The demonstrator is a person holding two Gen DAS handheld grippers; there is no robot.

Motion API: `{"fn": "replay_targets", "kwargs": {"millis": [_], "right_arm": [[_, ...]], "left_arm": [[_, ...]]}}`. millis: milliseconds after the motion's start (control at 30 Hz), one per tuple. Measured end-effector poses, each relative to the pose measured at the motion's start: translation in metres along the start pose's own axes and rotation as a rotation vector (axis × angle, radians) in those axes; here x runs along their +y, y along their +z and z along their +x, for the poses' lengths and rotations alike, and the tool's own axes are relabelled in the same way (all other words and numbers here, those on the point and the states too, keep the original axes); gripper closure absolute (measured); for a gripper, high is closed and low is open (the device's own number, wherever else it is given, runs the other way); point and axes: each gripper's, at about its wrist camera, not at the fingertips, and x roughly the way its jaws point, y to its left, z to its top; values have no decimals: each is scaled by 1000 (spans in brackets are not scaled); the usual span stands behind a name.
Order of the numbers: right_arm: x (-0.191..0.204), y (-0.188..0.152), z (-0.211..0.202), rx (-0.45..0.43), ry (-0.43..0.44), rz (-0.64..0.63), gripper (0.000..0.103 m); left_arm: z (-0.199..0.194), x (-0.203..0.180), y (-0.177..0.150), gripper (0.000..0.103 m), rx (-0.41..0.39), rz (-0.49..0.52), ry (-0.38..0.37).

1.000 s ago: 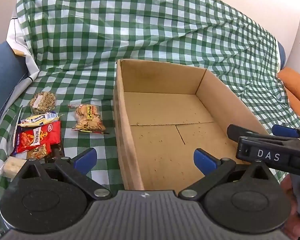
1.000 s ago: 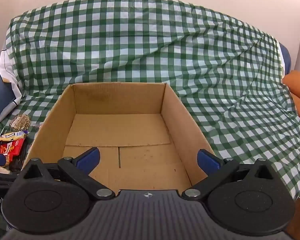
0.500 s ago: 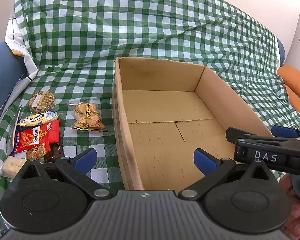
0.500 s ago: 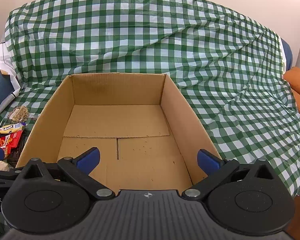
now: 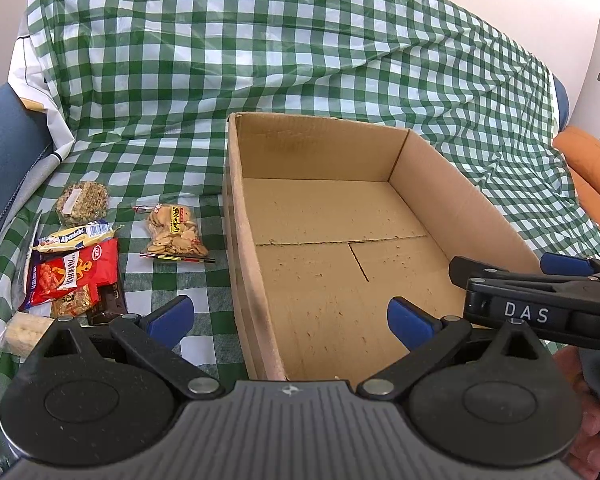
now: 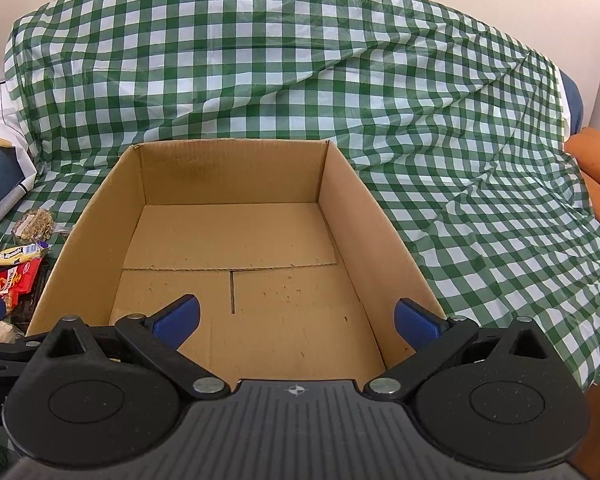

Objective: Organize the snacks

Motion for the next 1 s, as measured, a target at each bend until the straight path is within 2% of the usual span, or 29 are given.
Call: {"fn": "replay_targets", "kwargs": {"millis": [567,667,767,867,900,967,1000], "right_arm": [[0,-1,1,-9,-7,0,1],[1,0,-1,-25,0,7,1],[8,-1,-1,-39,1,3,4],[18,-1,-3,-55,22,-6,12],[21,-1,-4,-62,37,-8,14],[29,0,-5,-76,71,-13,21],[34,1,-7,-81,87,-18,24]], "left_arm": [[-2,-3,1,0,-8,2,-6],[-6,3,1,0,-25,-25,8],[-11,14,4,0,-44,-59,22],[-18,29,8,1,-65,-95,43],[-20,35,10,5,-65,-106,43],[-22,46,13,20,-49,-119,46],[-22,53,15,39,-24,-127,43]]}}
